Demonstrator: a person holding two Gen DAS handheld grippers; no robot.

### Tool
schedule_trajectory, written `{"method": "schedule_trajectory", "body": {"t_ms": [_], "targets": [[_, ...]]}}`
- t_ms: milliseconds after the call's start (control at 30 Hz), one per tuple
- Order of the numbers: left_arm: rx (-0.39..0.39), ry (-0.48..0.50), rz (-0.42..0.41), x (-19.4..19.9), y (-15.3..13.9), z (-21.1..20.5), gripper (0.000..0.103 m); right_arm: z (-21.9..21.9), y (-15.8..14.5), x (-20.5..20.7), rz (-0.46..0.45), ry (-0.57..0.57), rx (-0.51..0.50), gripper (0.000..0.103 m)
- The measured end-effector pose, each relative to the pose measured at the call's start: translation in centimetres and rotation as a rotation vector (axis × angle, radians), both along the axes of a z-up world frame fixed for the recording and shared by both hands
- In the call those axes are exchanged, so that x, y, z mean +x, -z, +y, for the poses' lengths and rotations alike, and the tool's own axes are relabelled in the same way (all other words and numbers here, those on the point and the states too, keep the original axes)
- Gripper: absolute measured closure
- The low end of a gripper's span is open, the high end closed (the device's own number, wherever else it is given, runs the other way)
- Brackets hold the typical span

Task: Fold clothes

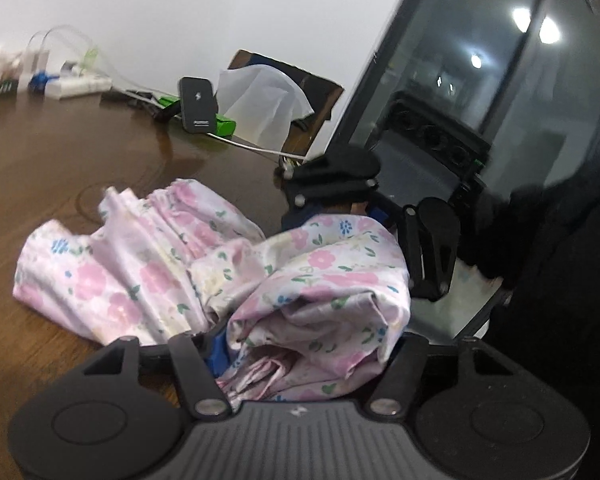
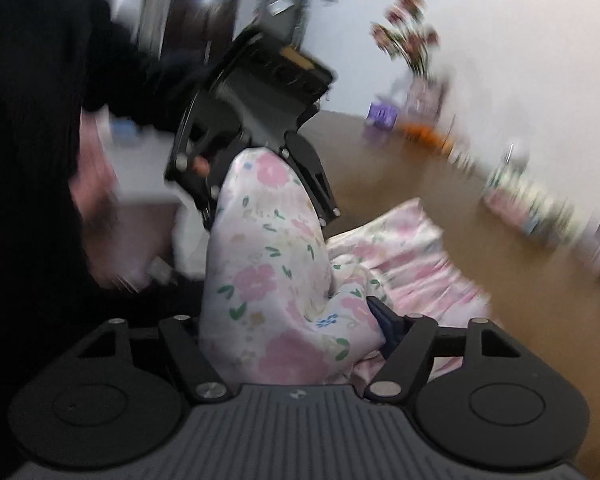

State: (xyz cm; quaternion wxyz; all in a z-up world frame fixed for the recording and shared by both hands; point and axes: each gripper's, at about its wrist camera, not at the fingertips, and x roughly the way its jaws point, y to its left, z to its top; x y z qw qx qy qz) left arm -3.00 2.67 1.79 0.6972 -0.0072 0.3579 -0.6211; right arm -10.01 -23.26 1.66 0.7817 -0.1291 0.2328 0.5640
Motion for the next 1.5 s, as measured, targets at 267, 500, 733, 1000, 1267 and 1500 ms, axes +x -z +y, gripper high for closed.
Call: {"method": "schedule_trajectory", "body": {"t_ms": [267, 500, 733, 1000, 1267, 1500], "targets": [[-0.133, -0.288, 0.275, 3.2, 0.7, 2.9, 0.030, -3.3, 1.8, 8.2, 0.653, 0.221, 0.357, 0.036], [-0.179, -0.530, 0.443, 4.7, 1.9, 4.2, 0.049, -4.7, 3.8, 7.9, 0.701, 0.412, 0.561, 0.022], [-0.247, -0.624, 0.649, 7.2, 3.8, 4.4, 0.059, -5.1, 2.8, 6.2, 0.485, 0.474, 0.520, 0.009], [-0.174, -0.609, 0.484, 7.4, 1.8, 3.8, 0.031, -3.2, 4.1, 9.0, 0.650, 0.587, 0.408, 0.067], [0.000, -0.632, 0.125, 4.6, 0.0, 0.4, 0.053, -4.9, 6.1, 10.0, 0.900, 0.565, 0.477, 0.079], [0.067, -0.697, 0.178, 4.2, -0.4, -0.3, 0.074, -4.2, 4.1, 9.2, 0.744, 0.621, 0.393, 0.066]]}}
